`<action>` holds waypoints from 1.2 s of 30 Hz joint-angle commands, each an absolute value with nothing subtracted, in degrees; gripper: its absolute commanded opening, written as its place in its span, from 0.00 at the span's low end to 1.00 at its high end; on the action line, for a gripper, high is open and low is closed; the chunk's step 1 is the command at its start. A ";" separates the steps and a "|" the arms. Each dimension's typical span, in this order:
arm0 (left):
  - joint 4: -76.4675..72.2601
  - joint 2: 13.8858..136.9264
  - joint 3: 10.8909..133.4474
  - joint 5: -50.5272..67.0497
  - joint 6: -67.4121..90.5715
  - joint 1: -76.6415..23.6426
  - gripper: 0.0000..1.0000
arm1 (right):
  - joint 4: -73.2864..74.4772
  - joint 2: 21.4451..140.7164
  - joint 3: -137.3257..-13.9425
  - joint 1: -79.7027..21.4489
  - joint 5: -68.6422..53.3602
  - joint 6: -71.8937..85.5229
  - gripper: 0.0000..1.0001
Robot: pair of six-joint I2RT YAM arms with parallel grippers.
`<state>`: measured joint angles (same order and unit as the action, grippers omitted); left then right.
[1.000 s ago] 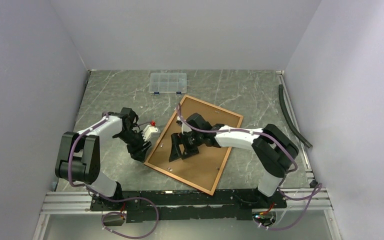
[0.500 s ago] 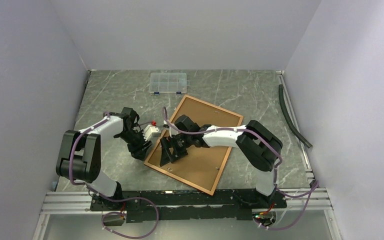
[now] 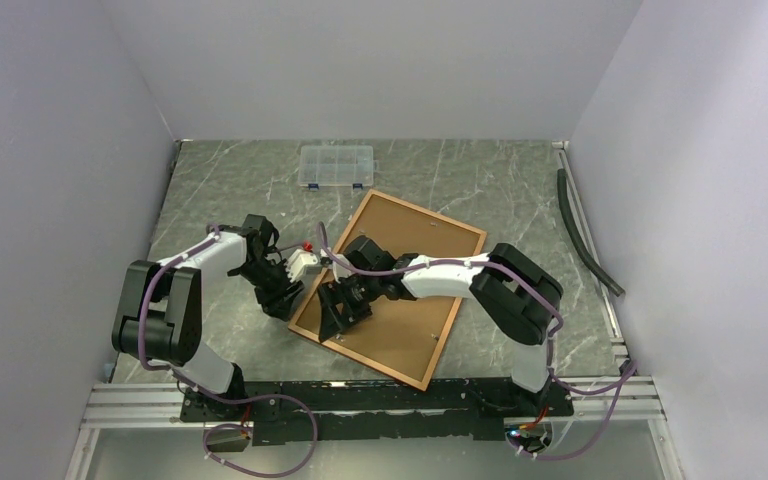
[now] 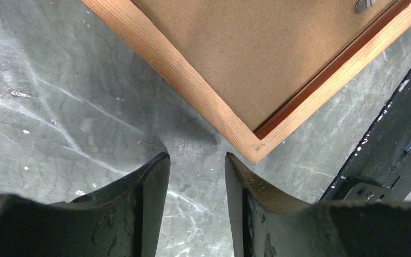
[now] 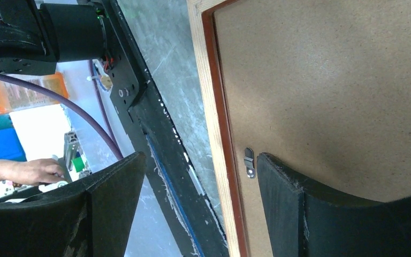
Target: Put the photo into the frame
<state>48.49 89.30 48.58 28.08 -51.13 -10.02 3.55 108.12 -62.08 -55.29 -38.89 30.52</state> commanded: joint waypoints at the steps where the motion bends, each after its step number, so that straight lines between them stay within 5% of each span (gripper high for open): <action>1: 46.49 89.99 47.80 26.19 -50.67 -10.33 0.49 | 5.04 108.31 -62.12 -56.62 -40.91 27.95 0.79; 24: 45.96 88.92 47.23 24.77 -50.31 -10.37 0.46 | 9.35 106.80 -61.90 -59.90 -37.98 26.42 0.74; 36: 46.55 88.32 47.43 26.60 -49.25 -10.37 0.46 | 0.18 104.51 -56.61 -58.63 -38.48 33.01 0.76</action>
